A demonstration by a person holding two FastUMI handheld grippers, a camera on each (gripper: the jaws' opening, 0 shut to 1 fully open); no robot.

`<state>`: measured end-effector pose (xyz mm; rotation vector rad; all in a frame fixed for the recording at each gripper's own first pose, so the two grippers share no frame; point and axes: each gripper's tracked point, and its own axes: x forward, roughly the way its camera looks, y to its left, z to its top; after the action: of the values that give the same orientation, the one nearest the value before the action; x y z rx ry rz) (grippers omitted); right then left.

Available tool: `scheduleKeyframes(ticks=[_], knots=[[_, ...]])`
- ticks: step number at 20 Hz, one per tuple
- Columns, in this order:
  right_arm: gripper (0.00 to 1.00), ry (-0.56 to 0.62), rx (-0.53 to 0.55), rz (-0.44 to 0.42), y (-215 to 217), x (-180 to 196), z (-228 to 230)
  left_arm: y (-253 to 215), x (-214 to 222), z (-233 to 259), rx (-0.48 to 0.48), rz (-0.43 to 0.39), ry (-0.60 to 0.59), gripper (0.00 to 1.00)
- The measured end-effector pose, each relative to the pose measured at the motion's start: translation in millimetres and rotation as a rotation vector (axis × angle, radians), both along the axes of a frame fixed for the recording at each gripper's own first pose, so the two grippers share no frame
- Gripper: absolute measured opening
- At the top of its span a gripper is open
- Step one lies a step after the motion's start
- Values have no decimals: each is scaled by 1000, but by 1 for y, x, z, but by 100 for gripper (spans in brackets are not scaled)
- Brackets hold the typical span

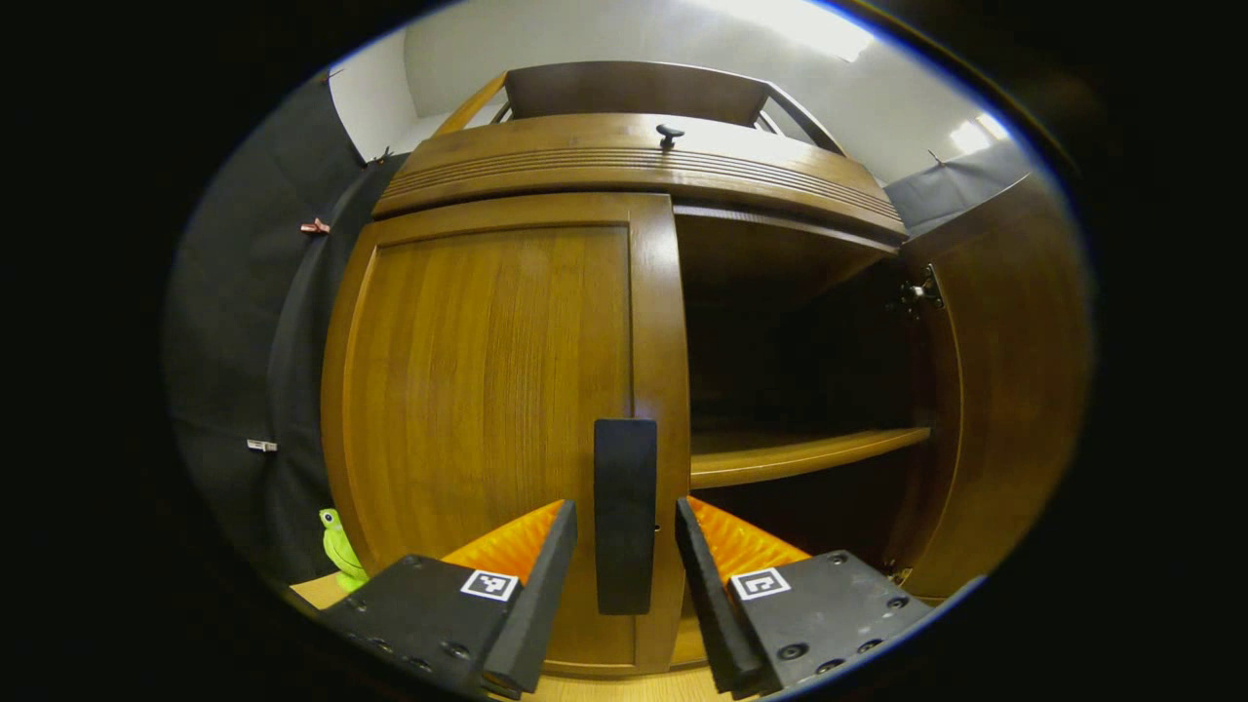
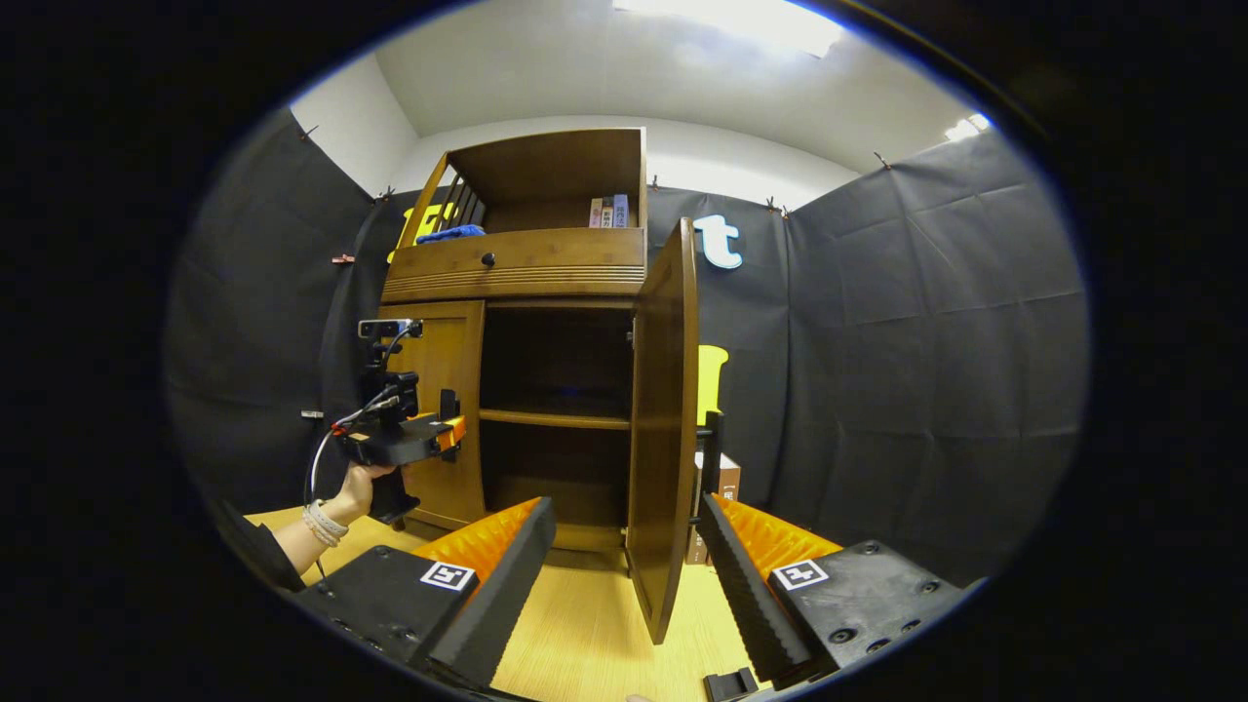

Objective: Open the right door of the double-door shoe cabinet with the right hand, and open the left door with the left hand.

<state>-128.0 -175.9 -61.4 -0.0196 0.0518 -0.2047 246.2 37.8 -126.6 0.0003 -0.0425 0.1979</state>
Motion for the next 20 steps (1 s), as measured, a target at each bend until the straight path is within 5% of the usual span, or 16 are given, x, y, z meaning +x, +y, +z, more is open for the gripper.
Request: scheduleKeyframes(ticks=[9,20], knots=[[95,16,-1,-27,-11,3,-7,2,13,-1,-9,-15,-17,39],[95,18,35,-11,2,11,-7,-1,-3,-2,-18,-101,14,29]])
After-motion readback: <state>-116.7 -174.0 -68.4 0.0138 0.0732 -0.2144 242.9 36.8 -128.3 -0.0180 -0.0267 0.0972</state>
